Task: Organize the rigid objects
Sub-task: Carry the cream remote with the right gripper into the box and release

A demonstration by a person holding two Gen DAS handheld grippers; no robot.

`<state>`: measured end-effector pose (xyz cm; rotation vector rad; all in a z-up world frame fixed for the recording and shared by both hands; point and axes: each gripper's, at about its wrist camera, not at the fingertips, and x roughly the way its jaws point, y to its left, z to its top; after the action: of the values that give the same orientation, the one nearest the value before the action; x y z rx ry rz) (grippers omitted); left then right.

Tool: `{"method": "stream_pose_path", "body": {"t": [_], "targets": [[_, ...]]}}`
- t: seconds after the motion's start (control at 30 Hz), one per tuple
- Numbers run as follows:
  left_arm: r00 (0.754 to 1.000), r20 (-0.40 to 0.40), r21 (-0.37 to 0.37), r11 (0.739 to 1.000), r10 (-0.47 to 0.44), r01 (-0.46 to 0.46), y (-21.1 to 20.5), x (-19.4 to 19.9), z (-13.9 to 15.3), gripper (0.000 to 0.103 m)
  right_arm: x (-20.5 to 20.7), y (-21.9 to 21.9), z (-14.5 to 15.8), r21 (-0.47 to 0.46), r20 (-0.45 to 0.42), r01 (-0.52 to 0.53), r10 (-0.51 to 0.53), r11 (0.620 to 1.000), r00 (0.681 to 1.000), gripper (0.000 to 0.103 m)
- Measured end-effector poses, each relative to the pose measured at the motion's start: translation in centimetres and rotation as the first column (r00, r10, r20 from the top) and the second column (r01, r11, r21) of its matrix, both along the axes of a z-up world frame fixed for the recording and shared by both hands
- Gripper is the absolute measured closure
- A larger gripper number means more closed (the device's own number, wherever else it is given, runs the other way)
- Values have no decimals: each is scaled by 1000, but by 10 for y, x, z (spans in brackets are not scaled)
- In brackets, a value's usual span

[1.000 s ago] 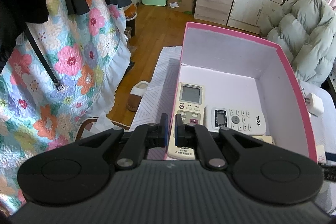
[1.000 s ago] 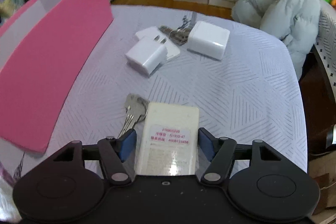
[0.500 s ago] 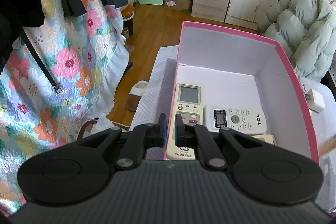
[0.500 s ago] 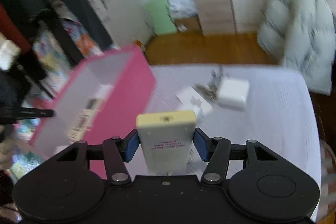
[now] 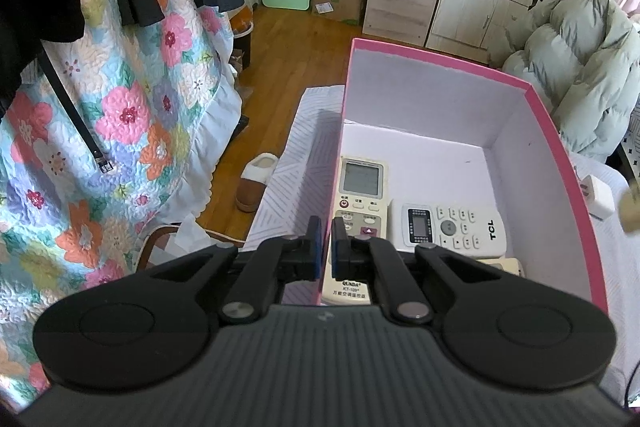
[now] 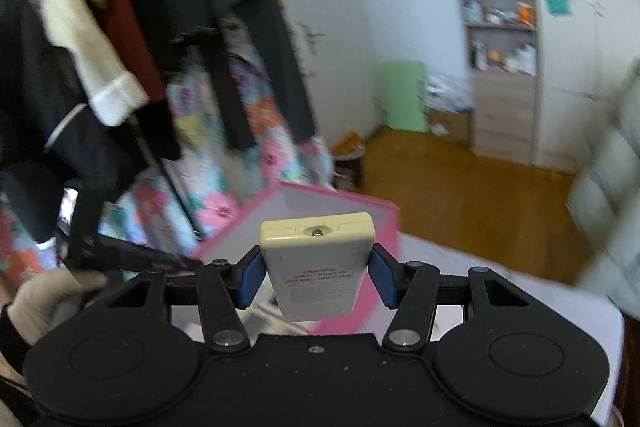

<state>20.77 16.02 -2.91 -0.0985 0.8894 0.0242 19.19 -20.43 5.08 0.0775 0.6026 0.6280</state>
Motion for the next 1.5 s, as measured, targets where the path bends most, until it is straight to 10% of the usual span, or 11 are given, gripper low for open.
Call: {"method": "stream_pose_path", "body": {"t": [0.43,1.13,1.5], "targets": [[1000,0,8,1000,-7,7,0,-2,3,99,132,120,-86,-151,-151,-190,167,970,974,42],[1000,2,34,999,-25,24,-3,-1,2,99,110,128,-100,-452,-67,-368,381,812,922,39],[1000,1,44,999,-27,27,-3,-1,2,98,71,48,-60,-175,99,-141,160,974,982,39]]}}
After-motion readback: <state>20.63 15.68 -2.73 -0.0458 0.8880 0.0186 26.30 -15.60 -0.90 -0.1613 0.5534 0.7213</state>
